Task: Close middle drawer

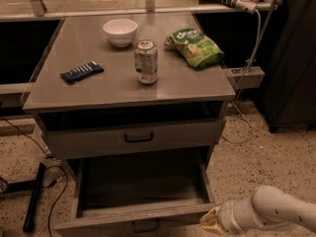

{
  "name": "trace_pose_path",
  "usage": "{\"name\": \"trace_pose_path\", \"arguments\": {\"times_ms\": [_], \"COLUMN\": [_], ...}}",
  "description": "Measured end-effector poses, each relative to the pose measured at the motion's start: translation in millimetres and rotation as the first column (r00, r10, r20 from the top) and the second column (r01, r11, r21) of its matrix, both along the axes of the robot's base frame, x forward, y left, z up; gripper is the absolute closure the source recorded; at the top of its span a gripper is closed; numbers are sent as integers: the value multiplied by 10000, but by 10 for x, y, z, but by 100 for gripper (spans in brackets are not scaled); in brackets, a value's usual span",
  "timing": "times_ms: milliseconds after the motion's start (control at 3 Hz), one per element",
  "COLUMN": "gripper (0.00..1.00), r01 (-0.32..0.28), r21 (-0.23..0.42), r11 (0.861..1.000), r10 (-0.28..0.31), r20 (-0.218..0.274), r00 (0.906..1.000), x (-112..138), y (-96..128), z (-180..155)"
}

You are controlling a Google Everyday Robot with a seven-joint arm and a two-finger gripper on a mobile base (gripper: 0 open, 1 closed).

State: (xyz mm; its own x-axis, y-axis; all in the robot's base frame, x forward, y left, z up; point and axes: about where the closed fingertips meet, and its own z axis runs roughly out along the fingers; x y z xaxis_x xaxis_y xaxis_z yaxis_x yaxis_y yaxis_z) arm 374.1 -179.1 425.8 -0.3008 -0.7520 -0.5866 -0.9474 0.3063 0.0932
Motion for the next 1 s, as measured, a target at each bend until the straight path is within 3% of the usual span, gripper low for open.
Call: {"name": "trace_pose_path", "arguments": {"times_ms": [667,1000], "gripper": [12,0], "r01": [-1,-173], "r21": [1,71], "r11": [10000,9998], "r10": [1,172], "r20": [0,107], "r00": [10000,9998], "x": [0,112], "y": [1,68], "z": [0,-74]}}
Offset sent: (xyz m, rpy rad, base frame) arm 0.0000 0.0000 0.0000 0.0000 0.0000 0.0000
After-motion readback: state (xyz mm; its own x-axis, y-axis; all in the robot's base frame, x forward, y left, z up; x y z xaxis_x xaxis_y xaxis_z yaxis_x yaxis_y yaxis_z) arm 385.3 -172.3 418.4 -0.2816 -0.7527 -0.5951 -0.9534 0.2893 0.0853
